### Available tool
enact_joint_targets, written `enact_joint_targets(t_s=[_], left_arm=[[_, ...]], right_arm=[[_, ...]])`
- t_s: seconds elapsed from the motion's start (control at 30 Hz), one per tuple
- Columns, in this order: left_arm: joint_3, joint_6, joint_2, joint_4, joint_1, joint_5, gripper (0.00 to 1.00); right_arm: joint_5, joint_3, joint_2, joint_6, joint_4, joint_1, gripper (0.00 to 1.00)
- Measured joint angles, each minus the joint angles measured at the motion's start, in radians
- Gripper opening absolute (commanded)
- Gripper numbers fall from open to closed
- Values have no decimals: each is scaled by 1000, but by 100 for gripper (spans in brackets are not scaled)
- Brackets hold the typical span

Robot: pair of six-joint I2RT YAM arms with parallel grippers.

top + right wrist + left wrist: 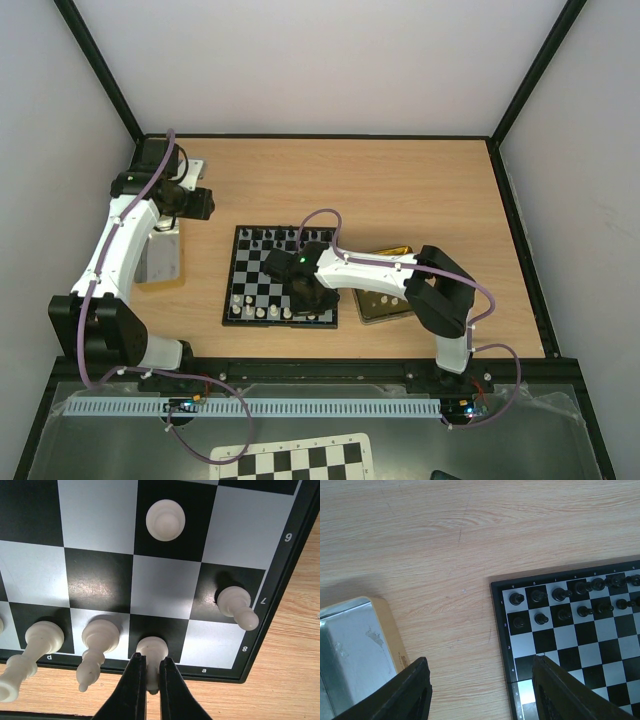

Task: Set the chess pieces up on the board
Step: Place the chess piece on the chessboard.

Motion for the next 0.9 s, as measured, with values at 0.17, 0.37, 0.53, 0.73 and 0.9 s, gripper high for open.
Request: enact_joint_targets(t_s=[0.17, 0.37, 0.53, 0.73, 0.9], left_arm=[[0, 0, 0, 0, 0, 0, 56], [0, 0, 0, 0, 0, 0, 56], [0, 0, 0, 0, 0, 0, 56], [-2, 0, 0, 0, 0, 4, 56], [-2, 0, 0, 0, 0, 4, 56]], right_arm=[[0, 0, 0, 0, -3, 0, 2], [0, 0, 0, 0, -9, 0, 9], [0, 0, 0, -4, -10, 0, 11], [-1, 1, 0, -4, -10, 0, 11], [-2, 12, 5, -8, -11, 0, 11]])
